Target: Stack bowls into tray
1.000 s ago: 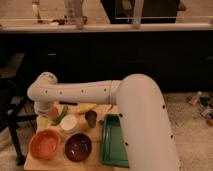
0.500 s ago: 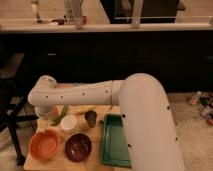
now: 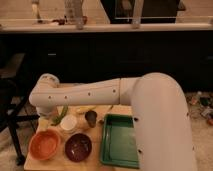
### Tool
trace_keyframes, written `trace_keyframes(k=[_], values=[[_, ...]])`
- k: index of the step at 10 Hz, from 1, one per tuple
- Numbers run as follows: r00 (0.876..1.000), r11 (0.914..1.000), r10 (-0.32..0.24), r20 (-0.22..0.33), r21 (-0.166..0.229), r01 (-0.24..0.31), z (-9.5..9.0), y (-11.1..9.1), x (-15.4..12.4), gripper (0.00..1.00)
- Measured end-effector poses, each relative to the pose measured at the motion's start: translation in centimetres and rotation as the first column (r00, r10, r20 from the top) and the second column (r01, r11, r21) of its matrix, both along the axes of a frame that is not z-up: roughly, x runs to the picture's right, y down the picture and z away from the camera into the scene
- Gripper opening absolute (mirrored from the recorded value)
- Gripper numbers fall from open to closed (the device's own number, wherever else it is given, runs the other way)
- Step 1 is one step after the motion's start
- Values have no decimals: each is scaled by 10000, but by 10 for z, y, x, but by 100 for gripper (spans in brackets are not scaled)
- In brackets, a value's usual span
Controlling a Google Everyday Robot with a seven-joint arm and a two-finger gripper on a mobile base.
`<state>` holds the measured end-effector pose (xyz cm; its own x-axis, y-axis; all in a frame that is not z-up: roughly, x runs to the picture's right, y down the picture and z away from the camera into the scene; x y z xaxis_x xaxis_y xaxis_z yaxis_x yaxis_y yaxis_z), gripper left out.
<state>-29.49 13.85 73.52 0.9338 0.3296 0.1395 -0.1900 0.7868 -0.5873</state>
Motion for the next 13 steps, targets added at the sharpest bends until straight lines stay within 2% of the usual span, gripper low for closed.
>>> trace_keyframes(k=[4, 13], values=[[9999, 9973, 42, -156, -735, -54, 34, 28, -7, 80], [9963, 9863, 180, -843, -1617, -315, 52, 58, 4, 80]])
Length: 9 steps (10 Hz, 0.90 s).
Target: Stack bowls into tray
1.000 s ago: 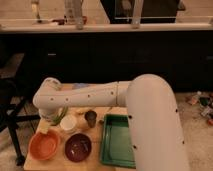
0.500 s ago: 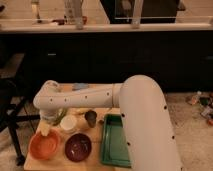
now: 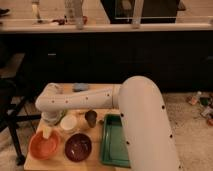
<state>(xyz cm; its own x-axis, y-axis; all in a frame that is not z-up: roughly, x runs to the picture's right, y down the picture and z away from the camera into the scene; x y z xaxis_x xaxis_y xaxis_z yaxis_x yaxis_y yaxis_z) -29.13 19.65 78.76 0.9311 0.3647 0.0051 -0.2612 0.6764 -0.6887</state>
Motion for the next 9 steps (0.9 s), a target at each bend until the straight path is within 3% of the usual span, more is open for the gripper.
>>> trace_keyframes(k=[2, 4, 7, 8, 9], values=[[10000, 9997, 46, -75, -222, -47, 4, 8, 4, 80], [9999, 9975, 1, -147, -713, -11, 16, 24, 7, 80], [9996, 9946, -259, -86, -1003, 249, 24, 31, 1, 80], [9995, 9938, -328, -34, -1064, 323, 25, 32, -1, 78], [9991, 9924, -428, 41, -1152, 430, 27, 34, -4, 68]])
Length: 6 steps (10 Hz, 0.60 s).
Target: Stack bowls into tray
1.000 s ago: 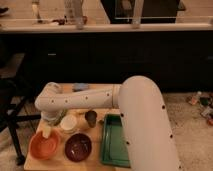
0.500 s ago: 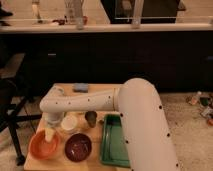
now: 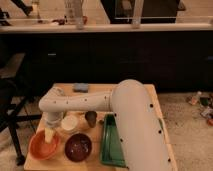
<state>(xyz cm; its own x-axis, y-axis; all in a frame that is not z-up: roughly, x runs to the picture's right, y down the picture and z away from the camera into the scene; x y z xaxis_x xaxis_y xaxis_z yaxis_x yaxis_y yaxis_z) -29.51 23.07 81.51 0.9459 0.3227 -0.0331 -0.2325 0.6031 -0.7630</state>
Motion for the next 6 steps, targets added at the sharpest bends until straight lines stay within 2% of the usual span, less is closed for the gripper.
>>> trace_keyframes(k=[3, 6], values=[[9998, 9999, -96, 159, -133, 98, 3, 2, -3, 39], [9995, 9999, -148, 285, -37, 149, 0, 0, -5, 7]])
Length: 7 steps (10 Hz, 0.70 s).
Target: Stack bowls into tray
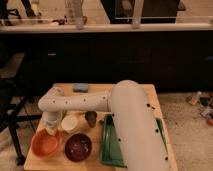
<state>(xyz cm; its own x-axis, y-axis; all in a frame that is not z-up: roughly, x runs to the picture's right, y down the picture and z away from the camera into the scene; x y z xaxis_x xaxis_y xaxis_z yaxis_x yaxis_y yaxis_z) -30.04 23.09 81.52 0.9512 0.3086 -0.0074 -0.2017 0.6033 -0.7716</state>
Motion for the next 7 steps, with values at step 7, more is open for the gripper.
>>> trace_keyframes(k=[7], values=[[9987, 9922, -287, 421, 1229, 233, -52, -45, -7, 0]])
